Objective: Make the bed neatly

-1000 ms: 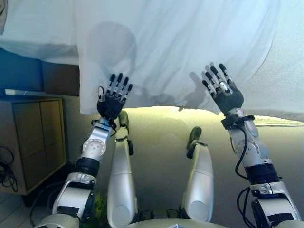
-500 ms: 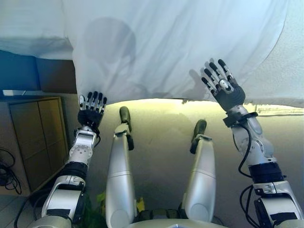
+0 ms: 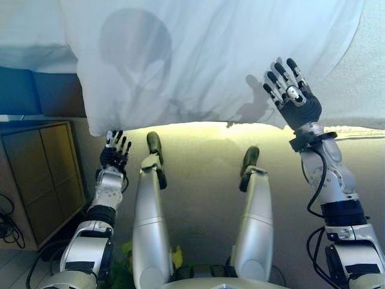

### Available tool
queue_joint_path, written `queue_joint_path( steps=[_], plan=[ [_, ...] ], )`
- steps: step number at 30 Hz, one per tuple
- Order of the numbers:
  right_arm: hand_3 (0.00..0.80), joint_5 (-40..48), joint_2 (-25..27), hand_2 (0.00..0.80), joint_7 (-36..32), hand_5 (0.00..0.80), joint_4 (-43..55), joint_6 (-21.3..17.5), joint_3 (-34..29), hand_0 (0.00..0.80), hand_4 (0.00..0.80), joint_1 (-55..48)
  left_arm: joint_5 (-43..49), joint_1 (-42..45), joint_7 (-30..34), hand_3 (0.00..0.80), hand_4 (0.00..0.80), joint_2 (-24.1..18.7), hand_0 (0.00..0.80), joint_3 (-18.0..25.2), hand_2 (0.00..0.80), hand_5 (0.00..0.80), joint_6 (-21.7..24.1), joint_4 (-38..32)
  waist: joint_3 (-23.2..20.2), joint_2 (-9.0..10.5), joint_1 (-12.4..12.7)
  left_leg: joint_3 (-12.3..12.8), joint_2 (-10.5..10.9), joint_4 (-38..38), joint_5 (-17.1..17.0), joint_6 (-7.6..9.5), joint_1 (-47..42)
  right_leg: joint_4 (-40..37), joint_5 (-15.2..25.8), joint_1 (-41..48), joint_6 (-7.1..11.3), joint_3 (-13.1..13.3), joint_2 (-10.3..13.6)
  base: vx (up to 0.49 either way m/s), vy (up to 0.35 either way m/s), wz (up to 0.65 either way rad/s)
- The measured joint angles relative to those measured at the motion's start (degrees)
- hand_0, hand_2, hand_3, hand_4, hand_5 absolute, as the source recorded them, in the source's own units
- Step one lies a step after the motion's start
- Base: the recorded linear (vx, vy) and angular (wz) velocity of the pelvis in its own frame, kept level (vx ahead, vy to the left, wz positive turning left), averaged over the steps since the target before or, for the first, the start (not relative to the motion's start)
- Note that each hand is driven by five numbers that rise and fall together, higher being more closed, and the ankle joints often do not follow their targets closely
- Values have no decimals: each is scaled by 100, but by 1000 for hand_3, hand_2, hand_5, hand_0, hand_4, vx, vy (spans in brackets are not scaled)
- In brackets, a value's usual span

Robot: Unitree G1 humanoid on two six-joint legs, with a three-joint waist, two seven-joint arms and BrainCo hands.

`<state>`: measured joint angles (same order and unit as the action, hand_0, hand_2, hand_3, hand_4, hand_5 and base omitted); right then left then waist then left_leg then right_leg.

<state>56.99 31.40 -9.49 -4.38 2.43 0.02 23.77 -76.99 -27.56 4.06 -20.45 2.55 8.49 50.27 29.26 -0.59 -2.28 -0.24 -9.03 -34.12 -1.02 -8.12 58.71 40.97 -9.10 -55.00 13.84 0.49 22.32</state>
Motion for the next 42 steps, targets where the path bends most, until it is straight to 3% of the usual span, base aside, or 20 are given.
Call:
queue_joint_path(
  steps=[4,10,14,19,24,27,31,35,42],
  plan=[
    [0,-1,-173,0,5,0,18,9,-38,0,0,-248,326,86,-381,0,0,-102,0,268,0,0,93,66,6,-10,-19,17,1,505,-142,-66,-827,-161,-18,700,-11,-154,14,-35,-94,3],
    [0,-4,-318,0,27,0,331,56,-257,0,0,-963,1167,784,-734,0,0,-132,0,546,0,0,202,-444,-15,-67,-10,178,-95,1647,-506,88,-2270,-605,-54,1905,-97,-502,7,93,-110,5],
    [0,-7,-352,0,7,0,354,165,-569,0,0,-1532,1562,1501,-759,0,0,-142,0,953,0,0,161,-671,-117,-240,5,275,-157,2186,-606,80,-3068,-904,-59,2595,-86,-661,-34,161,-112,-5],
    [0,-8,-354,0,-10,0,352,292,-900,0,0,-2158,1764,2356,-490,0,0,-197,0,1397,0,0,-64,-749,-516,-501,6,344,-158,2614,-618,61,-3878,-1413,-46,3463,-34,-820,-75,181,-90,-3],
    [0,-100,-515,0,-58,0,319,304,-965,0,0,-2784,1646,2973,181,0,0,-92,0,1646,0,0,-242,-1312,-1119,-490,32,340,-185,2940,-585,52,-4592,-1853,-82,4303,4,-921,-187,167,-196,5],
    [0,-383,-823,0,-3,0,267,172,-964,0,0,-3256,1672,3415,569,0,0,281,0,1585,0,0,-277,-1942,-1609,-419,138,324,-217,3187,-582,55,-4947,-2106,-102,4708,-16,-983,-262,139,-211,4],
    [0,-888,-1125,0,262,0,-194,-7,-879,0,0,-3913,2085,3918,954,0,0,740,0,966,0,0,-399,-2770,-2157,-302,265,288,-268,3436,-579,53,-5318,-2425,-102,5159,-16,-1070,-367,76,-182,8],
    [0,-1131,-1127,0,416,0,-509,-172,-713,0,0,-4275,2580,4191,1115,0,0,772,0,554,0,0,-517,-3065,-2431,-266,320,279,-330,3592,-603,73,-5545,-2757,0,5504,-25,-1191,-463,21,-128,3],
    [0,-1343,-1101,0,428,0,-1054,-381,214,0,0,-4407,2801,4257,1050,0,0,765,0,-243,0,0,-581,-3191,-2773,-158,343,213,-383,3895,-768,-143,-5702,-3543,368,6009,44,-1459,-611,-37,-105,10]
  ],
)
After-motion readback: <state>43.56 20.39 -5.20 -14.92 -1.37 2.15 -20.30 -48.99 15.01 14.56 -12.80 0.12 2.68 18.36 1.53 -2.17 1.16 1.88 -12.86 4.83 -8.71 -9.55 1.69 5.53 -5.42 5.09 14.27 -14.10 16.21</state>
